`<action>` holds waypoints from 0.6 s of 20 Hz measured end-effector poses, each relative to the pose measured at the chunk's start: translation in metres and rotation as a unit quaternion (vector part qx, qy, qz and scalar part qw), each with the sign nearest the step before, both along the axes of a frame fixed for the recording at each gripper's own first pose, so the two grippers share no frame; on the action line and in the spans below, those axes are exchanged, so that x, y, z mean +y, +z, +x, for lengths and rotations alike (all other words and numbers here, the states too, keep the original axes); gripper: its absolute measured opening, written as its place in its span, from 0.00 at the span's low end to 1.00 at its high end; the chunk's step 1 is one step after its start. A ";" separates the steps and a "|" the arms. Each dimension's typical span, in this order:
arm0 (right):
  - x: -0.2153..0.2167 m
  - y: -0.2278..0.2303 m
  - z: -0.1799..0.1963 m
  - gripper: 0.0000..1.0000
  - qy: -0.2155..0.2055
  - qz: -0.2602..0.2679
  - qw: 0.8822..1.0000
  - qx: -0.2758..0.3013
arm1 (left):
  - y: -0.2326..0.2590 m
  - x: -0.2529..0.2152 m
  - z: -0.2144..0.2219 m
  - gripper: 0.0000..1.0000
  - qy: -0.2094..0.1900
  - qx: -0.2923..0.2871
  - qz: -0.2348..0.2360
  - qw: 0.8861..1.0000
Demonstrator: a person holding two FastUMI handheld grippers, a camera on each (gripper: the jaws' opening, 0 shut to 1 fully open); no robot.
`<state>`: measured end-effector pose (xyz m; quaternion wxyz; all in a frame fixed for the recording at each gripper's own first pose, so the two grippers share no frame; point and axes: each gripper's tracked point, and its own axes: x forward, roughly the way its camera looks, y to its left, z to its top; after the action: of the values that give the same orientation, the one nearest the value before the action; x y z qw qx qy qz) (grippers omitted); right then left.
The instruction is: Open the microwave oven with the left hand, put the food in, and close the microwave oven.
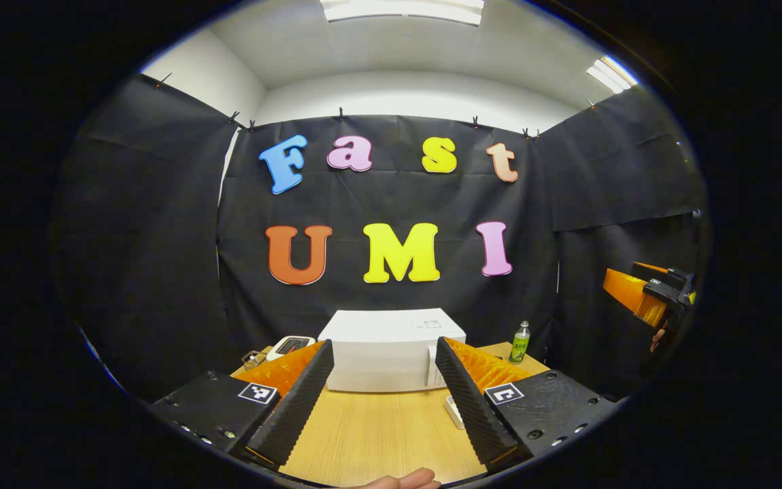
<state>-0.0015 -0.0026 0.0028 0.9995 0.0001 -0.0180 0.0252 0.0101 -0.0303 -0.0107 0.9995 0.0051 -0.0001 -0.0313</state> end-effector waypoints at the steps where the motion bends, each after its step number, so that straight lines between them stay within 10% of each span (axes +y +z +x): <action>1: -0.005 -0.001 0.002 0.96 -0.001 -0.001 1.000 0.002 | -0.001 -0.002 0.002 0.95 -0.005 0.000 -0.005 1.000; 12: -0.044 -0.006 0.011 1.00 -0.017 0.001 1.000 -0.017 | -0.024 -0.037 0.092 0.95 0.009 0.003 0.012 1.000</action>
<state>0.0093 -0.0464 -0.0033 0.9993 0.0002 -0.0354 0.0080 0.1024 -0.0669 -0.0351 0.9996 0.0170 0.0032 -0.0220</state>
